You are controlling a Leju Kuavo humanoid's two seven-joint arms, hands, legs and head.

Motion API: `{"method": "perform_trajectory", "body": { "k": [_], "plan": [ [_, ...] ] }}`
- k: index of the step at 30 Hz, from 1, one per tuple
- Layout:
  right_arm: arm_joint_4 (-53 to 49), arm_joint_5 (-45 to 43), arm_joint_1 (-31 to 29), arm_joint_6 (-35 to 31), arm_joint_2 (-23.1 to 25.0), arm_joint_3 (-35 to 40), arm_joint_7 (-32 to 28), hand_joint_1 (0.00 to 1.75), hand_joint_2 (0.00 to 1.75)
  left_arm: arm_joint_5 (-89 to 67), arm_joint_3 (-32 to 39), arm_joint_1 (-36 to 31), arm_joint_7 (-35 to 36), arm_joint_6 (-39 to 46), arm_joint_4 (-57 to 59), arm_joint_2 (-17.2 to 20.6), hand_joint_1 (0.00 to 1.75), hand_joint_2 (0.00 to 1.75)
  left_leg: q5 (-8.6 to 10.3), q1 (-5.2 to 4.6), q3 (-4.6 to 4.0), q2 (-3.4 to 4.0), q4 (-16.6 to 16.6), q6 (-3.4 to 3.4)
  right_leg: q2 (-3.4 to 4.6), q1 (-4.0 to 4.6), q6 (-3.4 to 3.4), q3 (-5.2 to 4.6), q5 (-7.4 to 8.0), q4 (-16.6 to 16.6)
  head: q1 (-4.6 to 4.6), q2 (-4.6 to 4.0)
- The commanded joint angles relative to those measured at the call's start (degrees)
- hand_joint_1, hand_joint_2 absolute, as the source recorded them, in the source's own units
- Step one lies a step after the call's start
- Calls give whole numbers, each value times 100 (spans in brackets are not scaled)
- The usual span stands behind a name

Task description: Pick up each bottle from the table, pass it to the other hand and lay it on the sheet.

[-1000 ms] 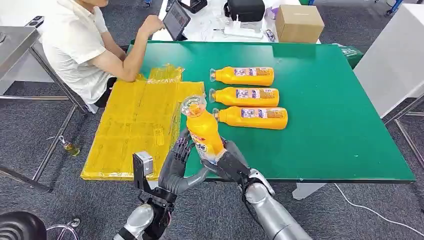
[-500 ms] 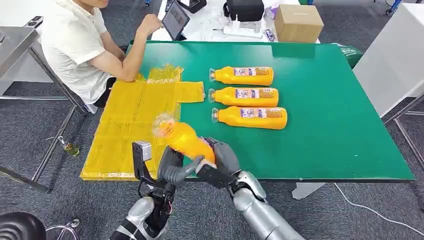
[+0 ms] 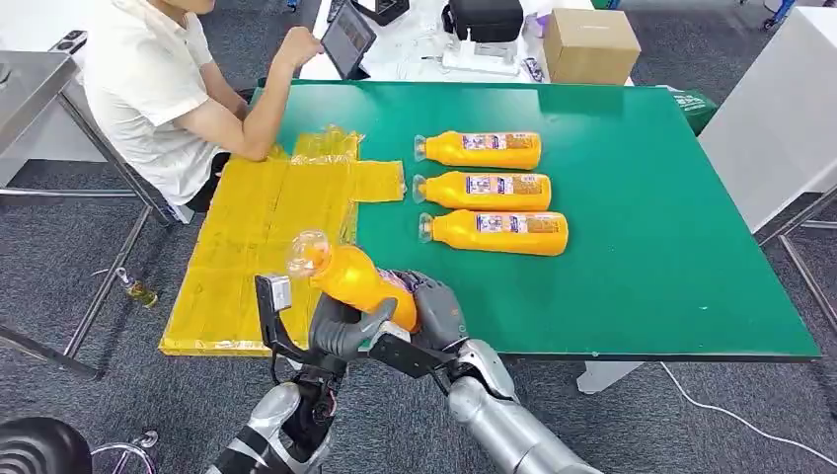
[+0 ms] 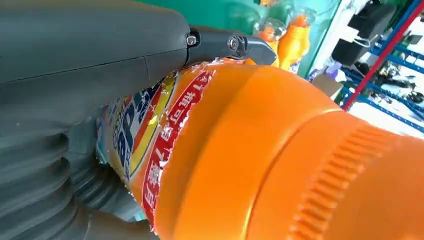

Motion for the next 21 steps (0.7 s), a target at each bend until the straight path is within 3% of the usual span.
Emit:
{"method": "perform_trajectory", "body": {
  "k": [1,2,3,6,7,11,21],
  "plan": [
    [686,-23,-346,154,63,360,-43,17,175,-33,-356,-187,-40,-279,-46,55,175,175,-4,-2,10,0,0,8,-7,1,-9,11,-5,0,2,0],
    [686,-23,-346,154,63,360,-43,17,175,-33,-356,-187,-40,-279,-46,55,175,175,-2,-2,6,1,-1,6,-5,1,-7,6,-2,-1,0,0],
    [657,-62,-326,153,79,353,-113,0,175,-45,-350,-184,-79,-301,-64,50,175,175,-7,-3,18,0,-1,11,-9,1,-13,19,-8,-1,0,0],
    [508,-399,-225,538,67,382,-594,0,175,151,-300,-156,-176,-632,-176,9,175,175,-7,-2,17,0,-1,11,-9,3,-14,19,-8,-1,0,0],
    [477,-567,-198,744,88,365,-745,0,0,315,-266,-151,-163,-770,-211,-15,175,175,-5,0,11,-2,0,8,-9,3,-11,13,-6,-1,0,0],
    [373,-691,-132,824,87,451,-1067,0,0,666,-211,-157,-110,-1068,-267,-13,175,175,-14,-1,29,-2,1,15,-15,6,-21,33,-16,0,0,0],
    [332,-738,-125,767,62,456,-1141,0,0,684,-221,-175,-135,-1119,-211,18,175,175,-7,0,16,-5,1,11,-16,4,-14,20,-11,0,0,0]
  ]
}}
